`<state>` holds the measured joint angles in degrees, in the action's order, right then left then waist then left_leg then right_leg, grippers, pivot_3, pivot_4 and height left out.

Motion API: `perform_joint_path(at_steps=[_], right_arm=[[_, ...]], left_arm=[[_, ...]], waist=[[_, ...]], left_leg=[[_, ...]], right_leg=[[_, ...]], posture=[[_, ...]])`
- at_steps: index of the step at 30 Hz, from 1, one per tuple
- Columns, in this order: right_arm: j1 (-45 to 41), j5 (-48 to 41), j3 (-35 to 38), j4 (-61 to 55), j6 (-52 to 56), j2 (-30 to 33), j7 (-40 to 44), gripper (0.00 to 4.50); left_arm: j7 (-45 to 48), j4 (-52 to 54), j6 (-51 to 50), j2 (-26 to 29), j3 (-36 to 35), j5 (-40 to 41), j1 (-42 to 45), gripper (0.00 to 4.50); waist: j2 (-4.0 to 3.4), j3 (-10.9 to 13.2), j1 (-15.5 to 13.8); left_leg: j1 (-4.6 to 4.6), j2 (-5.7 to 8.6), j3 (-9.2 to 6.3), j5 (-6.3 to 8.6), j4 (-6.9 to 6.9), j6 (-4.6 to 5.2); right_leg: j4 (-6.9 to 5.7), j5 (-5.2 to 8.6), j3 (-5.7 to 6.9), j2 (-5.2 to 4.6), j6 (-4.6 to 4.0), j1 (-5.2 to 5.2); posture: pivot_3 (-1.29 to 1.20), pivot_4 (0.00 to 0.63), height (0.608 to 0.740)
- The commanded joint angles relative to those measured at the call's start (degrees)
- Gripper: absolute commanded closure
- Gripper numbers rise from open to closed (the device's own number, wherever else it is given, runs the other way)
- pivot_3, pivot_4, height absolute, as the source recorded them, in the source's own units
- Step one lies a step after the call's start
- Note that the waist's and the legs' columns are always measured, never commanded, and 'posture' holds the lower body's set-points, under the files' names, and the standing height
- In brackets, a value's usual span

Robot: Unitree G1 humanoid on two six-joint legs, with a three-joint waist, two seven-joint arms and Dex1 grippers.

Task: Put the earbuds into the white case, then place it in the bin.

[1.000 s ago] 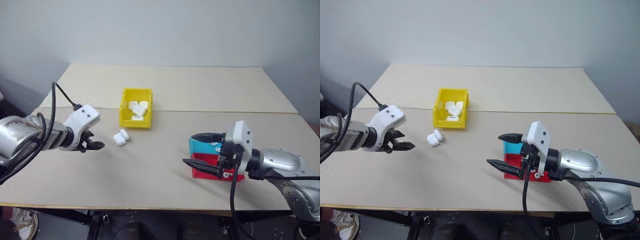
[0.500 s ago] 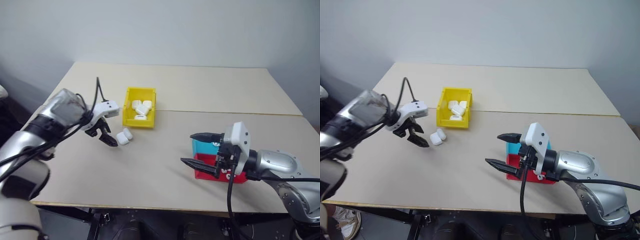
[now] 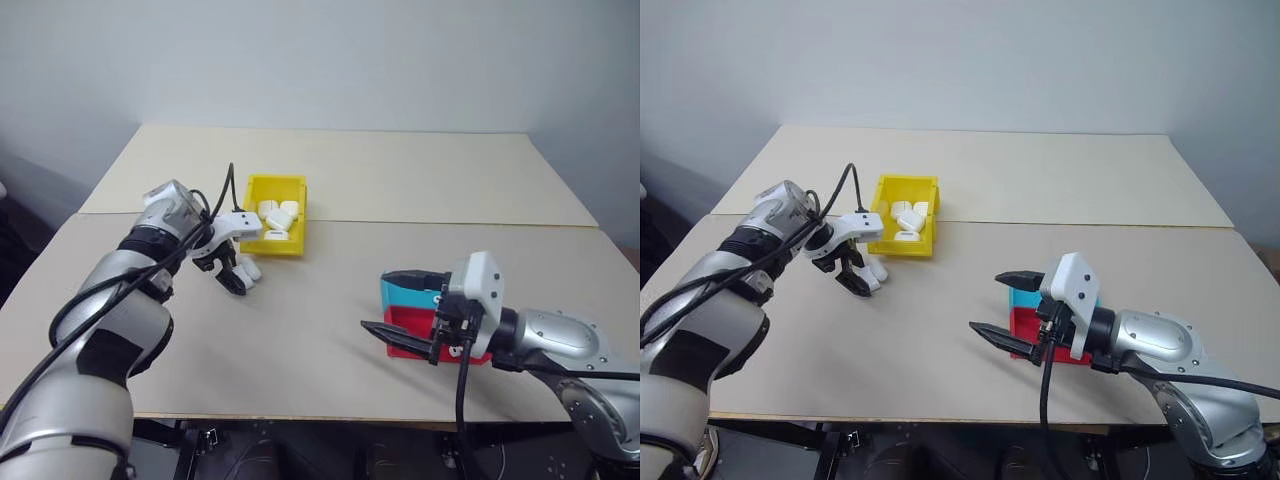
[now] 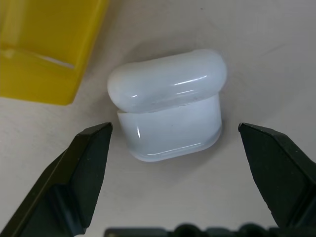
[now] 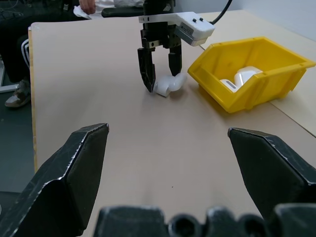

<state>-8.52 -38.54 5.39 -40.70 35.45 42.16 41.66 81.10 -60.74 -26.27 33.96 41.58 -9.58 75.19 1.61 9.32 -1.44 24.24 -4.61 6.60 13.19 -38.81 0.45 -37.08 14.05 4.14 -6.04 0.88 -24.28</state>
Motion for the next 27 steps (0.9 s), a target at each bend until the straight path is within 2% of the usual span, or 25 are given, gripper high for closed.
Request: perform_joint_path(at_steps=[1, 10, 13, 16, 17, 23, 27], right_arm=[[0.57, -1.30, 2.20, -2.83, -0.17, 0.39, -0.81, 0.00], [2.16, -2.36, 2.96, -4.24, 0.11, 1.00, -1.72, 0.00], [2.28, -2.39, 2.99, -4.34, 0.14, 1.14, -1.96, 0.00], [2.13, -2.41, 2.77, -4.32, 0.18, 1.15, -2.29, 0.00], [2.08, -2.40, 2.69, -4.30, 0.20, 1.13, -2.36, 0.00], [1.76, -2.16, 2.32, -3.73, 0.00, 1.04, -2.35, 0.00], [1.78, -2.06, 2.12, -3.56, -0.09, 0.91, -2.39, 0.00]], left_arm=[[-1.57, -2.27, 0.59, -1.26, -2.97, -2.32, 1.79, 0.02], [-3.72, -5.29, 0.35, -4.70, -7.74, -6.05, 1.06, 0.02], [-3.44, -5.25, 0.42, -4.77, -8.43, -7.25, 0.21, 0.65], [-2.52, -4.66, 0.88, -4.31, -9.09, -7.87, -0.55, 1.61], [-1.89, -4.40, 1.02, -4.09, -9.44, -7.85, -0.70, 1.69], [-2.13, -0.39, 3.39, -1.15, -12.85, -7.26, -3.23, 1.68], [2.36, 10.46, 4.63, 6.44, -16.78, -4.55, -9.18, 1.68]], waist=[[0.00, 0.00, 0.01], [-0.01, -0.02, -0.03], [-0.01, -0.03, 0.03], [-0.02, -0.03, 0.19], [-0.02, -0.03, 0.23], [-0.03, -0.03, 0.54], [-0.04, -0.04, 1.25]], left_leg=[[0.01, 0.00, 0.00, 0.00, -0.01, 0.00], [-0.05, 0.00, -0.04, 0.00, -0.04, 0.01], [-0.06, 0.00, -0.06, 0.00, -0.05, 0.01], [-0.05, 0.00, -0.05, 0.00, -0.03, 0.01], [-0.05, 0.00, -0.05, 0.00, -0.03, 0.01], [-0.06, -0.01, -0.05, 0.00, -0.03, 0.01], [-0.07, -0.05, -0.04, 0.00, -0.02, 0.00]], right_leg=[[0.00, 0.00, 0.00, -0.01, 0.00, 0.00], [-0.03, 0.00, 0.04, -0.01, 0.01, 0.08], [-0.04, 0.00, 0.06, -0.01, 0.01, 0.09], [-0.04, 0.00, 0.06, -0.01, 0.01, 0.08], [-0.04, 0.00, 0.06, -0.01, 0.01, 0.08], [-0.05, 0.00, 0.06, -0.01, 0.01, 0.08], [-0.07, 0.00, 0.05, 0.02, 0.00, 0.05]], posture=[[0.00, 0.150, 0.740], [0.00, 0.150, 0.740], [0.00, 0.150, 0.740], [0.00, 0.150, 0.740], [0.00, 0.150, 0.740], [0.00, 0.150, 0.740], [0.00, 0.150, 0.740]])
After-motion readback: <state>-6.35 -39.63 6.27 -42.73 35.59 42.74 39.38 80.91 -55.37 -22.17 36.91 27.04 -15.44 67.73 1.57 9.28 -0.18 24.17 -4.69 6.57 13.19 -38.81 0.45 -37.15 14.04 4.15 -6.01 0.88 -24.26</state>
